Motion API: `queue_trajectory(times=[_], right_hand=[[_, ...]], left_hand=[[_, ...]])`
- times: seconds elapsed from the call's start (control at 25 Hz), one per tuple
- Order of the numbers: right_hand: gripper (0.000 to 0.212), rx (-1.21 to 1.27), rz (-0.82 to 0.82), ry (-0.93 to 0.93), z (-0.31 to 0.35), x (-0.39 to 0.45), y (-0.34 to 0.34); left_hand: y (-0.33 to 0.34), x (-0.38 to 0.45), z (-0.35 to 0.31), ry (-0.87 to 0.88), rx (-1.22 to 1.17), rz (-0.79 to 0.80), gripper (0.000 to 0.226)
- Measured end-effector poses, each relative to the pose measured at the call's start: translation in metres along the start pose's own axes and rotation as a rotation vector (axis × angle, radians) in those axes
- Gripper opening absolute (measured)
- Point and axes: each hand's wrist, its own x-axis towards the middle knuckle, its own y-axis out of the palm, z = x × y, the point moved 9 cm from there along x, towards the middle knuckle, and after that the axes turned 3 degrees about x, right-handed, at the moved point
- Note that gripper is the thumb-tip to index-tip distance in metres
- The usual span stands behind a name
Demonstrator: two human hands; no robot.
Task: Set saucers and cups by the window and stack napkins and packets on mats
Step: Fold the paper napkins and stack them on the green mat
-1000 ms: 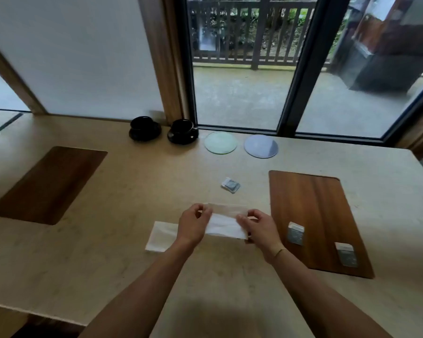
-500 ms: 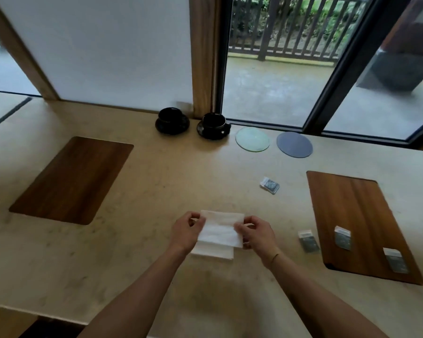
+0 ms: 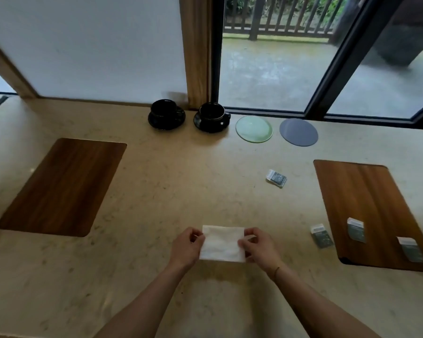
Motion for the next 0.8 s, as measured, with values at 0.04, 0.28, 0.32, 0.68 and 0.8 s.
queue_trajectory(times=[0.04,0.28,0.32,0.68,0.8], right_hand=[[0.023,-0.019,0.007,-0.002,-0.002,0.002,0.002],[0.024,-0.2,-0.027,-0.052,-0.003,0.01,0.0],[0.025,-0.221,-0.031,-0.059,-0.003,0.011,0.0],[0.039,-0.333,-0.038,-0.105,-0.004,0.017,0.006],[0.044,-0.372,-0.047,-0.104,-0.002,0.016,0.006]], left_hand=[[0.001,0.002,0.0,0.005,0.016,-0.002,0.009],[0.006,0.007,0.002,0.03,0.058,-0.004,0.004],[0.008,0.007,0.003,0.03,0.06,-0.001,0.003],[0.007,0.01,0.002,0.08,0.087,-0.015,0.002],[0.007,0.009,-0.002,0.1,0.115,-0.01,0.001]])
